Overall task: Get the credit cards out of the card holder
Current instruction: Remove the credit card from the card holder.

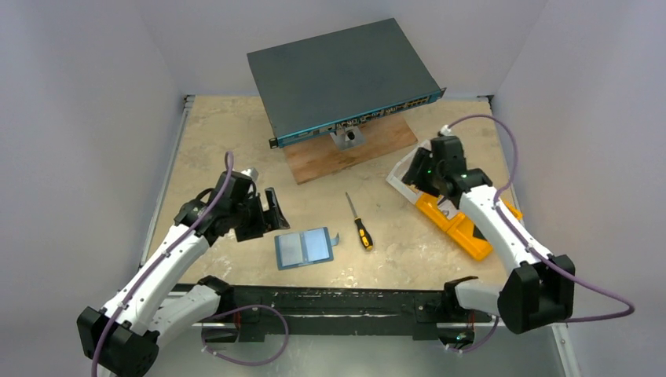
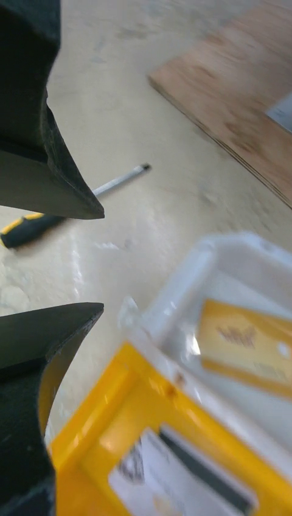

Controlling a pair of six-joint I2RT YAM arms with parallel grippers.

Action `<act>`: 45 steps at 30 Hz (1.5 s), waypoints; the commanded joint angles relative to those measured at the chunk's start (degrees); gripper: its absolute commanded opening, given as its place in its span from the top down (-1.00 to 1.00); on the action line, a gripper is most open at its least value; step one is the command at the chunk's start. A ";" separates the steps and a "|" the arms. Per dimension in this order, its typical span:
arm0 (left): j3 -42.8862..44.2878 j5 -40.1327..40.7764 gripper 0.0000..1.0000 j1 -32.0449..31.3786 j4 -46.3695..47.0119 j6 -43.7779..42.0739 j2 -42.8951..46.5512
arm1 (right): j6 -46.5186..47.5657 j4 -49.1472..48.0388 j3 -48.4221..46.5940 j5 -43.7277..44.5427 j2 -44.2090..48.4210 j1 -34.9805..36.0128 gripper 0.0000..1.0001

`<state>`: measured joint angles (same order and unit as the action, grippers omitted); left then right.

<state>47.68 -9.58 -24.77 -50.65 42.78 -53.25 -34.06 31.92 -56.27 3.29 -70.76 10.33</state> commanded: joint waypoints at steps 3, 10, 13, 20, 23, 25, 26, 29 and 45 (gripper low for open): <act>0.60 8.20 -0.66 1.24 -2.71 3.62 1.90 | -9.60 -9.87 3.19 -3.04 -0.24 18.20 -0.02; 0.59 9.39 -0.66 1.48 -3.29 4.41 0.04 | -11.35 -11.35 -0.87 -1.19 -11.13 37.52 0.02; 0.18 10.67 -0.67 1.48 -3.61 5.05 -0.44 | -10.96 -12.29 -3.87 -0.13 -16.07 43.27 0.02; -4.13 10.76 -0.71 5.90 -4.14 7.96 -1.32 | -9.17 -11.98 -13.51 4.05 -28.93 53.41 0.01; -6.96 7.10 -0.71 9.81 -2.70 8.55 -1.13 | -8.28 -9.05 -19.15 6.34 -35.26 56.56 0.00; -8.55 4.27 -0.71 13.17 -1.50 8.24 -1.01 | -8.05 -7.61 -22.08 8.08 -39.24 58.44 -0.01; -9.05 3.27 -0.71 14.80 -1.24 7.90 -1.03 | -7.96 -7.20 -23.25 8.69 -40.52 59.18 -0.01; -9.51 1.51 -0.71 19.06 -1.05 6.38 -1.06 | -8.32 -4.37 -26.90 11.21 -43.78 60.77 -0.03; -10.80 -1.14 -0.71 21.03 1.75 5.38 -2.70 | -9.09 -0.22 -31.55 13.89 -48.39 61.21 -0.10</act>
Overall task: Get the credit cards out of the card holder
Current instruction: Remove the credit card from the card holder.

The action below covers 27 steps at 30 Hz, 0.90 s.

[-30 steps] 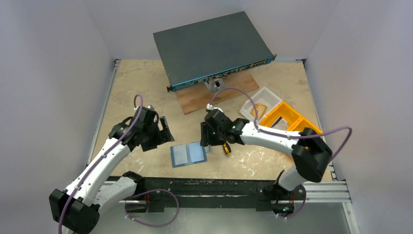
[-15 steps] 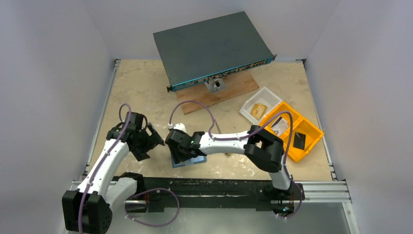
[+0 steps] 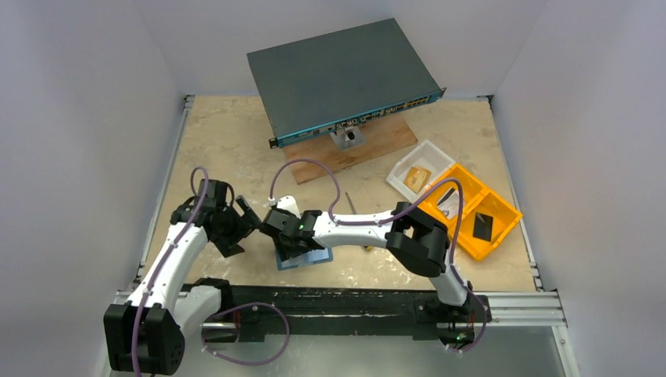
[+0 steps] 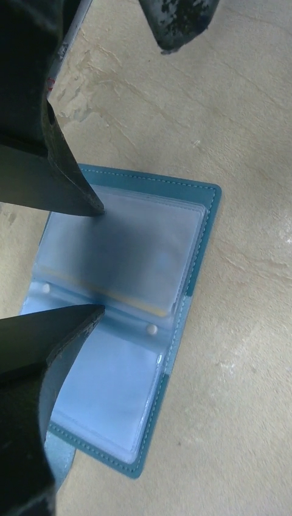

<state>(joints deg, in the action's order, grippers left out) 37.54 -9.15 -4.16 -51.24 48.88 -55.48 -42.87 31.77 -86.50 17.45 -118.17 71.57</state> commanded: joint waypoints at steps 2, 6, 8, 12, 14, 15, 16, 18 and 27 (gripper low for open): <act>-1.00 -2.19 -0.71 0.44 2.90 -0.82 -0.76 | -0.28 -0.68 -0.97 -1.17 -1.58 -0.03 -0.10; -1.90 -3.76 -0.69 0.37 4.33 -1.35 -0.99 | -0.28 -2.51 0.25 -4.17 -1.96 -0.18 -0.03; -2.24 -4.63 -0.69 0.38 4.82 -1.91 -1.06 | 0.05 -4.20 2.34 -5.44 -1.34 -0.67 0.09; -3.00 -6.81 -0.69 0.36 5.87 -2.77 -1.01 | -0.76 -10.65 8.92 -11.18 1.61 -3.61 0.50; -3.37 -8.00 -0.68 0.38 6.47 -3.28 -1.01 | -0.80 -12.76 11.35 -12.87 2.79 -4.98 0.69; -3.54 -8.44 -0.68 0.35 6.73 -3.49 -1.06 | -0.76 -13.80 12.35 -13.88 3.38 -5.63 0.74; -3.75 -9.09 -0.65 0.29 7.21 -3.81 -1.07 | -0.61 -15.29 13.56 -15.17 4.00 -6.22 0.78; -4.08 -10.45 -0.59 0.20 8.05 -4.37 -0.96 | -0.58 -18.50 16.09 -17.97 5.16 -7.40 0.82; -3.89 -9.61 0.03 -6.72 11.29 -2.96 -1.59 | -0.83 -28.62 21.97 -28.23 5.65 -10.31 0.89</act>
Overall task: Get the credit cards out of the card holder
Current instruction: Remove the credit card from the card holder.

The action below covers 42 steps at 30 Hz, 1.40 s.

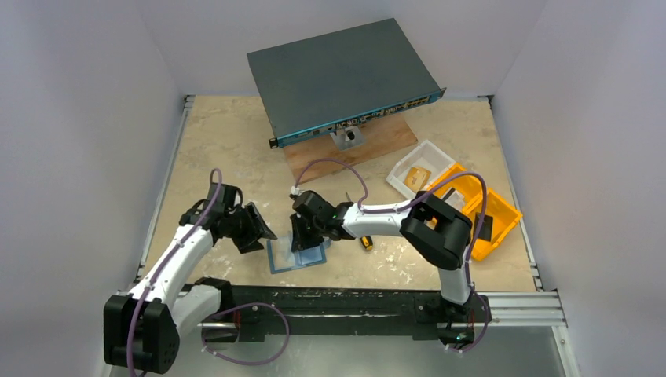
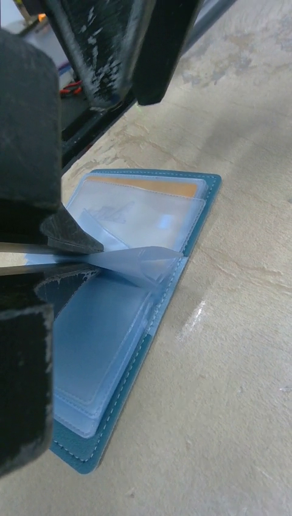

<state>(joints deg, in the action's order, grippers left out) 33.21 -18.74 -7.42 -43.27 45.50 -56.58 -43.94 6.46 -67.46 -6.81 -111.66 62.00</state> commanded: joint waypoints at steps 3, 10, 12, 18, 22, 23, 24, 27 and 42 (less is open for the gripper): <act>0.66 3.01 0.16 -6.53 3.83 1.49 -2.15 | -0.39 -5.09 4.11 -5.38 -1.17 -1.53 0.91; -0.26 6.51 0.24 -9.13 6.73 1.99 -6.00 | -1.13 -6.79 6.41 -6.56 -1.20 -2.64 0.94; -0.78 5.67 0.26 -9.67 8.67 1.87 -6.96 | -1.23 -8.00 7.01 -6.95 -1.24 -2.99 0.94; -1.03 6.14 0.29 -10.76 10.73 1.62 -10.02 | -1.46 -8.72 7.43 -7.67 -1.84 -3.37 0.95; -1.58 7.45 0.29 -10.86 10.76 1.61 -11.26 | -1.28 -8.77 7.27 -7.96 -2.13 -3.47 0.95; -1.70 7.54 0.29 -10.86 11.05 1.61 -11.47 | -1.28 -8.75 7.26 -7.96 -2.19 -3.57 0.95; -1.83 7.51 0.29 -10.86 11.25 1.61 -11.74 | -1.24 -8.74 7.26 -8.03 -2.22 -3.62 0.96; -2.23 6.94 0.30 -11.03 12.30 1.62 -12.74 | -1.15 -8.92 7.43 -8.22 -2.25 -3.78 0.96; -1.65 6.37 0.33 -13.89 13.89 2.53 -15.20 | -0.80 -9.27 7.08 -8.92 -3.11 -3.90 0.96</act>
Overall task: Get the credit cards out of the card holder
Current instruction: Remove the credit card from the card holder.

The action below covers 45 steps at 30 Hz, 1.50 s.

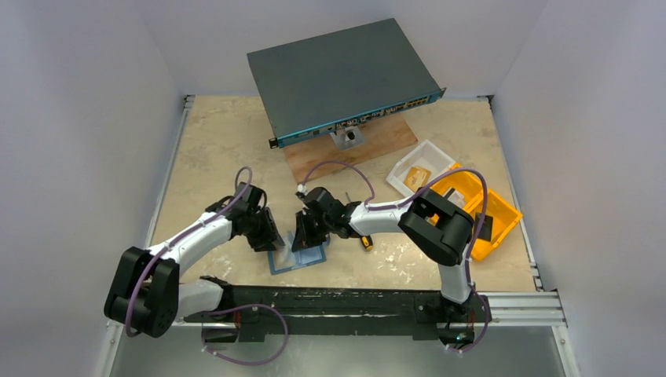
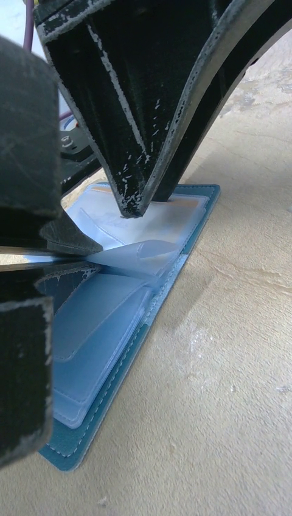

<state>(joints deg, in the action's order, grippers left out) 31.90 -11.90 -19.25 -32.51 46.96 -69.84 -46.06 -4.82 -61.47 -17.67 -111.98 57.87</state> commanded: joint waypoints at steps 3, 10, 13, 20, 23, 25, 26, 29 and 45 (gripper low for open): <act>-0.11 -0.41 0.34 -3.11 3.40 1.57 -2.55 | 1.33 1.85 1.09 1.85 -2.88 0.18 0.96; -0.08 0.31 0.48 -4.49 3.31 2.84 -2.50 | 1.33 1.92 1.03 1.76 -2.81 0.21 0.96; 0.43 1.71 0.76 -4.49 1.74 3.13 -0.79 | 1.37 2.18 0.81 1.77 -2.19 0.19 0.93; 2.69 5.64 1.00 -4.48 -4.16 3.34 3.26 | 1.92 5.39 -2.38 2.23 2.84 0.20 0.58; 3.27 6.35 1.00 -4.49 -5.64 3.15 4.39 | 1.94 7.32 -3.85 2.56 6.48 0.15 0.41; 3.50 5.84 1.00 -4.49 -5.93 2.83 4.80 | 1.94 8.56 -4.43 3.29 8.55 0.14 0.33; 3.64 5.11 1.00 -4.49 -5.71 2.61 4.89 | 2.02 9.20 -4.64 3.76 9.55 0.14 0.29; 3.94 3.04 1.00 -4.49 -5.13 1.97 5.12 | 2.23 10.97 -4.87 5.28 11.99 -0.23 0.22; 7.76 -6.64 0.58 -8.65 4.27 3.45 -0.06 | 2.65 15.60 -1.12 11.27 19.27 -2.01 0.23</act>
<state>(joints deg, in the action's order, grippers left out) 37.17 -14.66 -26.46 -34.15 49.93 -66.76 -44.29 9.61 -63.46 -9.30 -96.60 56.18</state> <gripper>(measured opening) 0.207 0.390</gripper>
